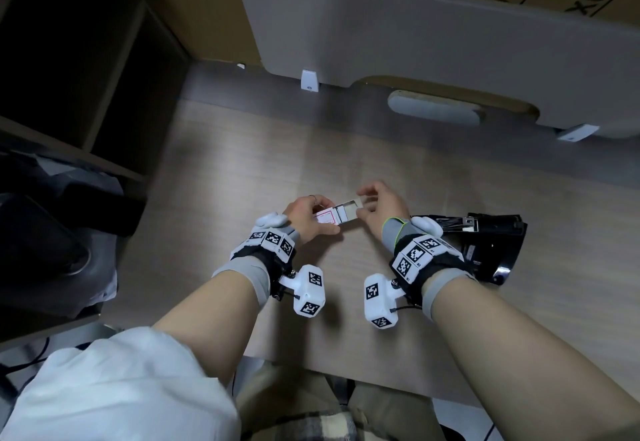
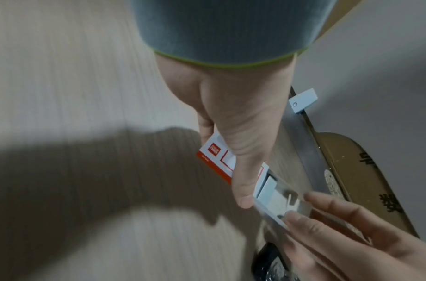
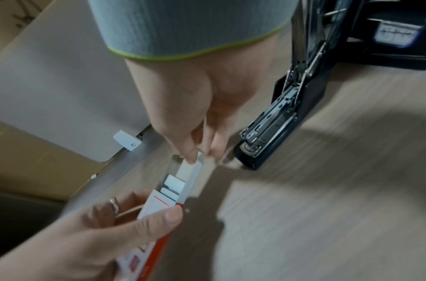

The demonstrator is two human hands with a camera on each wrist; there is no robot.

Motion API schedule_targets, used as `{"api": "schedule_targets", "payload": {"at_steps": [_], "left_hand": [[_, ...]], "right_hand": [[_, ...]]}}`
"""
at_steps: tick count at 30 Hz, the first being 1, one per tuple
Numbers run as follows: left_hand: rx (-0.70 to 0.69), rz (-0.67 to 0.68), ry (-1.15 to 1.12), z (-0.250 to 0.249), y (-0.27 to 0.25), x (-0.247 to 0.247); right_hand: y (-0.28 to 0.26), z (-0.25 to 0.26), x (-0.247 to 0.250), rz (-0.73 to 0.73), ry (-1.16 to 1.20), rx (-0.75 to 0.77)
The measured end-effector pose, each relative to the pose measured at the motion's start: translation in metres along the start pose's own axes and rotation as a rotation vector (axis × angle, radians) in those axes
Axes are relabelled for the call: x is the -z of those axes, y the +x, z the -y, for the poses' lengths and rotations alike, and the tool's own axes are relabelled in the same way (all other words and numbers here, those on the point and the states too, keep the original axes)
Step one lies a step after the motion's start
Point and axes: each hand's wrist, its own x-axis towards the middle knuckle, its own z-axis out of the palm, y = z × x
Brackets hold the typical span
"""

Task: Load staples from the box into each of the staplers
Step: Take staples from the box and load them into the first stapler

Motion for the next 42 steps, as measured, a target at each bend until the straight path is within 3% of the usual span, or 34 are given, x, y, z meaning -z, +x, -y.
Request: {"api": "schedule_targets", "payload": {"at_steps": [2,5,21,27,31,38,39,42], "left_hand": [[0.025,-0.009,-0.039,0.001,0.001,-0.001],[0.049,0.012,-0.168,0.002,0.005,-0.002],[0.038,0.125,-0.295,0.006,0.003,0.001],[0.101,0.022,-0.283,0.007,0.004,-0.002],[0.147,-0.056,-0.086,0.01,0.007,0.0],[0.006,-0.271,0.394,-0.011,0.003,0.005],[-0.015,-0.261,0.329,-0.014,0.004,0.005],[-0.02,-0.115,-0.241,-0.032,-0.002,0.0]], "right_hand": [[-0.001,0.001,0.001,-0.068,-0.12,0.026],[-0.002,0.006,-0.003,0.016,-0.217,0.022],[0.001,0.016,-0.008,0.07,-0.206,-0.062],[0.001,0.008,-0.007,0.025,-0.15,-0.059],[-0.001,0.001,0.001,0.001,-0.075,-0.101],[-0.003,-0.007,0.01,0.048,0.026,-0.035],[-0.003,-0.006,0.012,0.06,0.028,-0.032],[-0.006,-0.002,0.02,0.085,0.05,-0.06]]}}
